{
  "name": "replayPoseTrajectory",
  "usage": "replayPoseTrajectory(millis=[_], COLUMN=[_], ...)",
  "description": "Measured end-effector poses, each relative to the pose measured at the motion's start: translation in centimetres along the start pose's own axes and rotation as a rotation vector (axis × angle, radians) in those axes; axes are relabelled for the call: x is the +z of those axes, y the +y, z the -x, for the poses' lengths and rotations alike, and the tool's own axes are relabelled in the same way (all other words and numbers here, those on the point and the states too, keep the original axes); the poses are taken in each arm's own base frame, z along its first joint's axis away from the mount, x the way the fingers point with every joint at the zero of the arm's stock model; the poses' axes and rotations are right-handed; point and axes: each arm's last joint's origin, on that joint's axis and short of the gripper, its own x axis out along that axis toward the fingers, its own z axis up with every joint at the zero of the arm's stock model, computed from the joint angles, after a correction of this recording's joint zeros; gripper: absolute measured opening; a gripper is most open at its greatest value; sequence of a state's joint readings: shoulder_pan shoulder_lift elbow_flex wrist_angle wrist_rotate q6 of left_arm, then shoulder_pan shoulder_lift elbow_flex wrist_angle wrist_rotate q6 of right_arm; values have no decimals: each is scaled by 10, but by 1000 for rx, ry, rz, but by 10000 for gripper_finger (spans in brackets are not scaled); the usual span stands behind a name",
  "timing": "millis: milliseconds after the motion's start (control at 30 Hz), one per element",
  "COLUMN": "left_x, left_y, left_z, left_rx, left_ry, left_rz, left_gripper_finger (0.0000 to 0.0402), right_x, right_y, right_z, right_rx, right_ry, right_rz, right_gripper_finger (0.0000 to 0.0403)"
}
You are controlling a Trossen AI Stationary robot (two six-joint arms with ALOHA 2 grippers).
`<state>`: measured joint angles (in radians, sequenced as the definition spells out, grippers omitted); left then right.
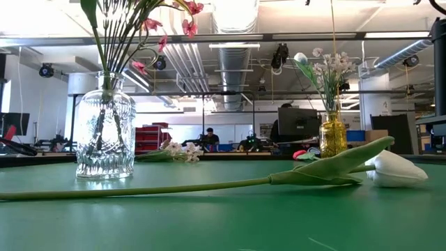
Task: Sort flowers into vase by color
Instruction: Put the white flowers into the yellow vase
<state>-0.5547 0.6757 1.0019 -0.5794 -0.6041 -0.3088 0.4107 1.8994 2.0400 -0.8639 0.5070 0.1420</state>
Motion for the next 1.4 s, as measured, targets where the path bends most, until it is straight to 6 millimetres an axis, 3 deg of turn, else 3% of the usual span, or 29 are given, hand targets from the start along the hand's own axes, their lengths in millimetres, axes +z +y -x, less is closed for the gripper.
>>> replayPoseTrajectory(millis=[267, 400, 600, 833, 1100, 1400], left_x=[-7, -2, 16, 46, 72, 49], left_y=[-23, -34, -48, -61, -80, -124], left_z=[-5, -8, -10, -11, -12, -10], left_rx=[-14, -1, 53, 103, 112, 8], left_ry=[21, 12, 21, 60, 100, 162], left_rz=[-56, -86, -126, -182, -220, -262], left_gripper_finger=[306, 306, 306, 306, 306, 306], right_x=[-29, -42, -57, -79, -108, -109], right_y=[2, 0, -13, -31, -46, -42], right_z=[-3, -3, 15, 34, 42, 53], right_rx=[39, 42, 19, -136, -263, -203], right_ry=[150, 192, 205, 172, 119, 31], right_rz=[19, 12, -63, -235, -392, -378], right_gripper_finger=[272, 267, 257, 246, 237, 242])
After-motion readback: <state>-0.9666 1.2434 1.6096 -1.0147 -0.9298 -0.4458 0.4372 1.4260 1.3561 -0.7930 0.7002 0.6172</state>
